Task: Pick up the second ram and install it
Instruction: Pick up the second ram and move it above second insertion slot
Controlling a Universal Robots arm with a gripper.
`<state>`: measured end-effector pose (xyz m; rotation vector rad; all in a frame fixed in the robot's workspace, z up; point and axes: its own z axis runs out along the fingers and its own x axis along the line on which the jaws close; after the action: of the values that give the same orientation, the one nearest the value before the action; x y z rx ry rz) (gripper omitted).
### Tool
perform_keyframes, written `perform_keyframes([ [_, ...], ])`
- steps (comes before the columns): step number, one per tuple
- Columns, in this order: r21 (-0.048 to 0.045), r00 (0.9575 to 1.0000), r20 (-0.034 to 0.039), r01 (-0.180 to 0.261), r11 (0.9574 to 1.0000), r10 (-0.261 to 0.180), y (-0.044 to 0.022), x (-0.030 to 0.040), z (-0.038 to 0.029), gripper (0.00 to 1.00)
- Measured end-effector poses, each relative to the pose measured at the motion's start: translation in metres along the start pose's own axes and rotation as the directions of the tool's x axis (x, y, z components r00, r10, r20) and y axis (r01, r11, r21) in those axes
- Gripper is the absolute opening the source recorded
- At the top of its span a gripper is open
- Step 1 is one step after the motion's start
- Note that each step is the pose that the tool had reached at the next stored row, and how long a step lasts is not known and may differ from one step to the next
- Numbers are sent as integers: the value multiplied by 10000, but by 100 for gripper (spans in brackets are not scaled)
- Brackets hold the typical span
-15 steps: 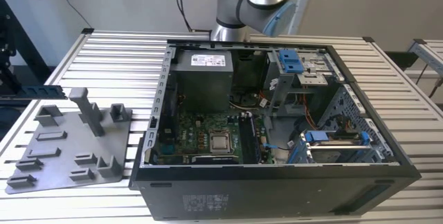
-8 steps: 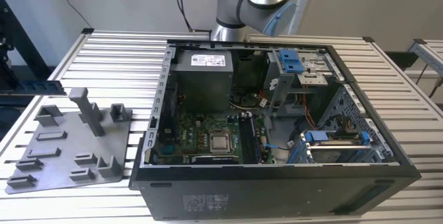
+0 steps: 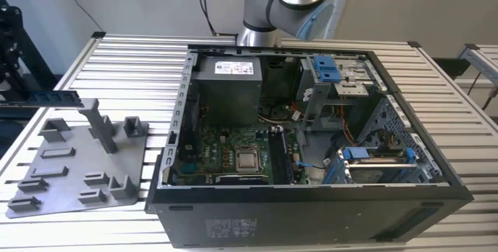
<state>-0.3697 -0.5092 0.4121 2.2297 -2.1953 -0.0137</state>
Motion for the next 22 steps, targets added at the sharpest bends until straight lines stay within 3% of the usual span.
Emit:
perform_keyframes([
  [22,0,10000,0,0,10000,0,-309,5,-5,14],
])
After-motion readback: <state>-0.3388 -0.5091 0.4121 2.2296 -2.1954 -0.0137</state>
